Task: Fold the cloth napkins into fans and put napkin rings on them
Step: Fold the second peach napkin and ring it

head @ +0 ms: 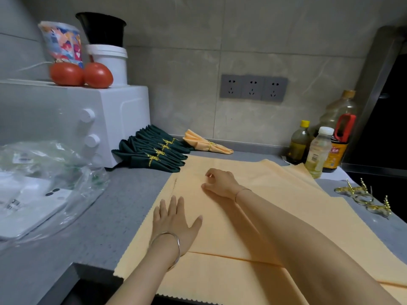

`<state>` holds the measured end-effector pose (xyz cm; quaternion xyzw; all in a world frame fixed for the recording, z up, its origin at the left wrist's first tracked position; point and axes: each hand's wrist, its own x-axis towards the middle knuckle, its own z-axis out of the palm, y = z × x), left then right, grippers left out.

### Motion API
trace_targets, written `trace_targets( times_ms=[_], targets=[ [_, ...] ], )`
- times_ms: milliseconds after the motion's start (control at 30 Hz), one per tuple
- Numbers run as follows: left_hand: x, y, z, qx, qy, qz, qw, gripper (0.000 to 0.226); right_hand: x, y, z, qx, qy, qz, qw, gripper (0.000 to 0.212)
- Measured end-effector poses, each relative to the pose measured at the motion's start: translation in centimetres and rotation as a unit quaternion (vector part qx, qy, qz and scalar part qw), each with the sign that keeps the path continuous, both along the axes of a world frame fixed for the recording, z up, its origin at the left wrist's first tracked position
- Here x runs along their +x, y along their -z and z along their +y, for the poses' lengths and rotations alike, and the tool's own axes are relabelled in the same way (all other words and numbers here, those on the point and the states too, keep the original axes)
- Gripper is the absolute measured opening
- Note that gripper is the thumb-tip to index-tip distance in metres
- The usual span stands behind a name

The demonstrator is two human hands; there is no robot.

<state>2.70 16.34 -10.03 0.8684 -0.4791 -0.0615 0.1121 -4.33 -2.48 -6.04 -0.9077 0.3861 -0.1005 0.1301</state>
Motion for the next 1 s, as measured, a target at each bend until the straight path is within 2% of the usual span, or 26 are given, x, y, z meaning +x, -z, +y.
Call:
trace_targets(
  times_ms=[133,300,467,667,733,833,900,1000],
  targets=[
    [-0.1,-0.1,0.0,-0.014,-0.021,0.009,1.000,0.086,2.8,-0.3,2.1,-0.016,-0.063,-0.067,0.996,0.038],
    [0.0,-0.1,0.1,-0.049,-0.026,0.037,0.998,0.087,2.9,-0.8,3.0,-0.031,-0.106,-0.110,0.988,0.015],
    [0.2,-1.0,0.7,-0.152,-0.055,0.146,0.976,0.071,-1.2,-2.1,4.5,-0.088,-0.124,-0.129,0.980,0.013],
    [0.4,-2.0,1.4,-0.201,-0.021,0.242,0.949,0.052,-8.4,-1.7,6.7,-0.135,-0.141,-0.107,0.975,0.018],
    [0.2,-2.5,1.9,-0.174,0.016,0.198,0.965,0.051,-10.7,-1.2,7.6,-0.143,-0.150,-0.103,0.973,0.018],
    [-0.3,-2.3,2.6,-0.063,0.081,0.088,0.991,0.050,-13.5,-0.3,9.3,-0.142,-0.158,-0.103,0.972,0.019],
    [-1.0,-1.6,3.0,0.003,0.102,0.024,0.994,0.051,-14.9,0.4,10.3,-0.152,-0.161,-0.114,0.968,0.018],
    [-2.2,-1.3,3.5,0.028,0.114,-0.027,0.993,0.053,-16.4,1.1,11.2,-0.157,-0.160,-0.139,0.965,0.021]
  ],
)
